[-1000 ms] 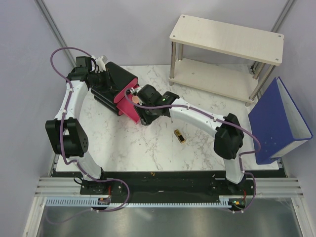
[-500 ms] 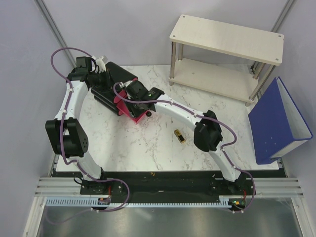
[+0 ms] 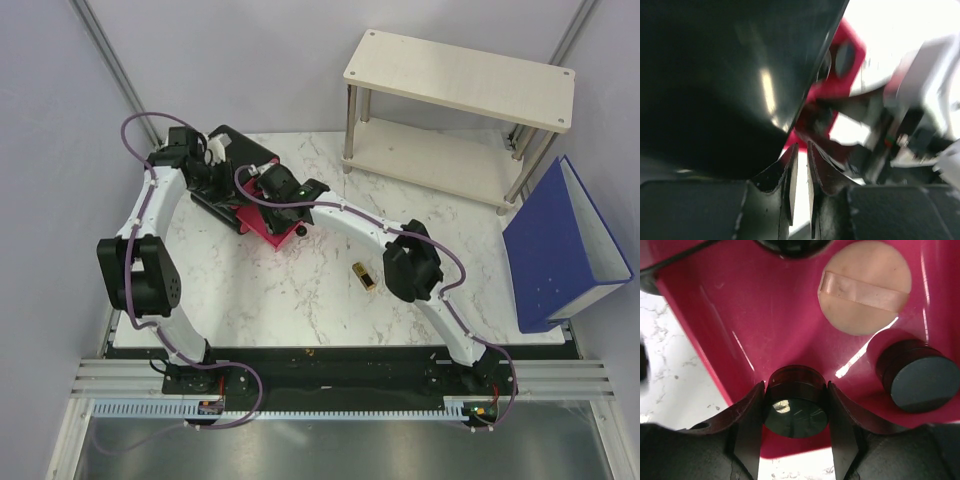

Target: Organize the makeup

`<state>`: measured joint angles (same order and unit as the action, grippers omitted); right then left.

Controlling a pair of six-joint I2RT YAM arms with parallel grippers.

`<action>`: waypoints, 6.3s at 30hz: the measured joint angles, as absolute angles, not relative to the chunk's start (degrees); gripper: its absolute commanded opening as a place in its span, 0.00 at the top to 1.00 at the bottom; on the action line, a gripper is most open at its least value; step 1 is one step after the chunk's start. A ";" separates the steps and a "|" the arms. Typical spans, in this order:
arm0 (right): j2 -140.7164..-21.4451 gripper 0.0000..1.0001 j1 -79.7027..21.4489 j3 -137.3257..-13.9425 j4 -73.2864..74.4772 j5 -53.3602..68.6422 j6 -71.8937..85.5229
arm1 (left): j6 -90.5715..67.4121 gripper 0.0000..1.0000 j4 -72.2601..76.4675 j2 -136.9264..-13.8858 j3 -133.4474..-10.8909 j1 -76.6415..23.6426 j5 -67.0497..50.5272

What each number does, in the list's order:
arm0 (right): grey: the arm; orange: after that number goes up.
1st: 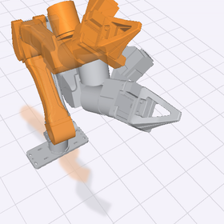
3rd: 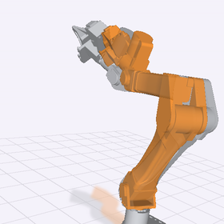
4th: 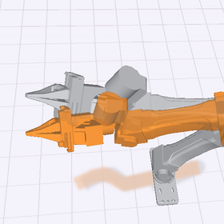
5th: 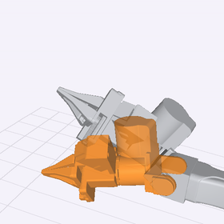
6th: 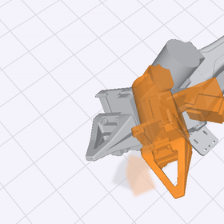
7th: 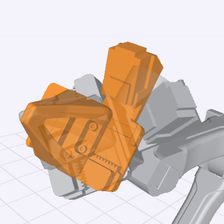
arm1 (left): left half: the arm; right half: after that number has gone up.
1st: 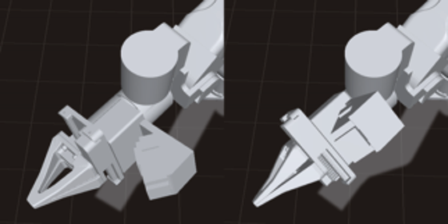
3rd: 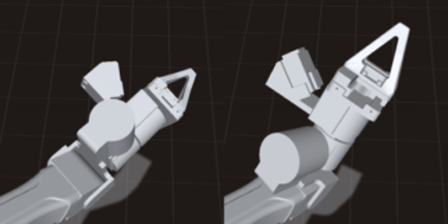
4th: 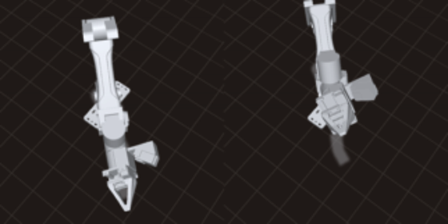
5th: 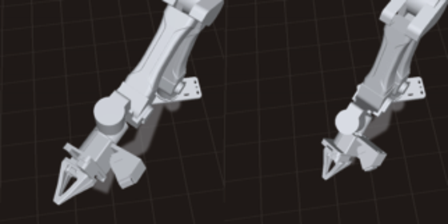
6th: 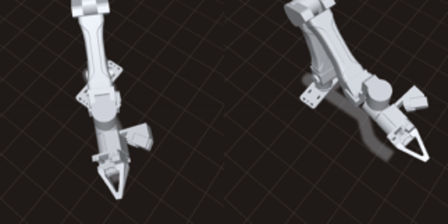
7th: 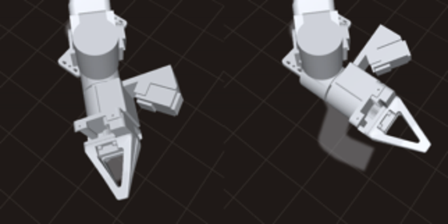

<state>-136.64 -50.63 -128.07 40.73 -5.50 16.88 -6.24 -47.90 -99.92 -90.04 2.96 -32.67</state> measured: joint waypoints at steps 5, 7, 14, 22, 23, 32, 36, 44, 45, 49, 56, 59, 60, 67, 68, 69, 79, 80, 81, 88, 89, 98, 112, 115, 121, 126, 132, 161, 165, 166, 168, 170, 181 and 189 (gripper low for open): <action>-138.76 0.69 -50.59 -128.07 40.71 -5.50 17.89 | -5.39 0.78 -54.72 -101.43 -88.38 1.26 -34.00; -138.76 0.63 -50.46 -128.09 40.51 -5.50 18.33 | -5.08 0.78 -56.14 -101.43 -88.38 1.41 -33.39; -138.76 0.50 -50.35 -128.07 39.77 -5.72 19.05 | -4.86 0.78 -60.03 -102.04 -87.64 2.92 -28.08; -138.63 0.39 -50.35 -127.55 38.85 -6.11 19.75 | -4.58 0.78 -59.42 -101.71 -87.57 3.36 -25.06; -138.56 0.36 -50.35 -127.37 38.59 -6.15 19.75 | -4.58 0.78 -59.16 -101.47 -87.57 3.36 -24.67; -135.68 0.27 -50.35 -126.89 37.08 -6.66 19.79 | -3.86 0.70 -54.24 -94.24 -87.13 3.42 -26.59; -133.14 0.27 -50.35 -126.87 36.36 -7.55 19.79 | -3.55 0.70 -52.10 -90.83 -86.72 3.40 -29.06; -125.19 0.39 -49.25 -120.29 33.36 -11.07 23.31 | -5.76 0.98 -46.04 -88.33 -87.22 3.40 -26.11; -123.55 0.40 -48.49 -118.19 32.73 -10.92 24.84 | -6.42 0.98 -45.52 -88.62 -87.85 3.42 -25.30; -118.87 0.75 -43.97 -110.78 29.87 -10.17 29.82 | -8.43 0.98 -43.40 -91.29 -90.24 3.42 -22.72; -115.55 1.00 -37.63 -99.59 26.79 -8.75 36.51 | -11.86 0.98 -41.32 -98.72 -92.90 3.42 -19.44; -115.50 1.00 -37.82 -96.79 26.52 -7.27 38.15 | -13.08 0.98 -40.32 -100.79 -95.11 3.42 -18.22; -115.50 1.00 -37.89 -95.94 26.48 -6.33 38.87 | -13.45 0.98 -40.23 -101.30 -95.61 3.42 -17.80; -119.33 1.00 -38.13 -95.35 23.94 1.17 43.64 | -14.33 0.98 -40.60 -103.20 -98.15 3.42 -15.25; -120.25 1.00 -38.13 -95.39 23.68 2.13 44.16 | -14.33 0.98 -40.62 -103.35 -98.35 3.42 -15.05; -121.67 1.00 -38.13 -95.59 23.51 3.27 44.95 | -14.33 0.98 -40.64 -103.42 -98.48 3.42 -14.94; -127.68 1.00 -38.13 -97.36 23.18 8.32 47.88 | -14.31 0.98 -41.12 -103.48 -98.83 3.42 -13.76; -127.70 1.00 -37.98 -97.60 23.11 8.71 48.03 | -14.31 0.98 -41.19 -103.48 -98.85 3.42 -13.74; -127.70 1.00 -37.80 -97.73 23.05 9.13 48.16 | -14.28 0.98 -41.23 -103.48 -98.85 3.42 -13.74; -128.42 1.00 -37.23 -99.74 16.29 12.58 51.86 | -14.26 0.98 -41.58 -103.50 -98.94 3.42 -13.74; -129.08 1.00 -37.34 -100.86 14.68 13.50 52.69 | -14.24 0.98 -41.63 -103.53 -98.96 3.42 -13.76; -138.98 1.00 -37.76 -115.46 2.96 18.41 60.47 | -14.00 0.98 -41.71 -103.59 -98.96 3.42 -14.24; -141.21 0.85 -37.56 -114.32 -3.11 18.98 65.08 | -13.85 0.98 -41.91 -104.05 -99.20 3.42 -16.84; -137.36 0.61 -37.36 -108.47 -3.01 17.85 64.49 | -13.82 0.98 -42.09 -104.25 -99.46 3.42 -17.04; -131.57 0.39 -36.64 -99.53 -8.25 17.74 66.04 | -13.74 0.98 -42.11 -104.31 -99.50 3.42 -17.26; -132.11 0.42 -36.07 -95.79 -14.87 19.35 71.11 | -13.47 0.98 -42.19 -104.40 -99.50 3.42 -18.22; -137.01 0.42 -35.94 -95.83 -19.09 20.86 75.92 | -13.15 0.98 -42.35 -104.40 -99.50 3.42 -18.57; -148.73 0.86 -38.96 -107.79 -19.11 22.59 82.63 | -12.27 0.98 -44.95 -104.49 -100.33 3.42 -19.55; -146.98 0.88 -38.98 -105.01 -19.55 21.58 82.11 | -12.10 0.98 -45.04 -104.47 -100.36 3.42 -19.55; -146.58 0.88 -38.98 -104.47 -19.59 21.45 82.04 | -12.08 0.98 -45.04 -104.49 -100.36 3.42 -19.55; -145.08 0.89 -38.89 -102.41 -19.40 21.06 81.30 | -12.05 0.98 -45.08 -104.49 -100.36 3.42 -19.55; -143.41 0.89 -38.76 -100.01 -19.33 20.86 80.60 | -12.05 0.98 -45.10 -104.47 -100.36 3.42 -19.55; -133.10 0.81 -37.69 -84.44 -20.18 20.51 77.56 | -11.92 0.98 -45.17 -104.49 -100.38 3.42 -19.55; -129.88 0.46 -37.54 -82.41 -16.60 20.05 72.23 | -11.64 0.90 -47.20 -103.59 -100.38 3.42 -18.90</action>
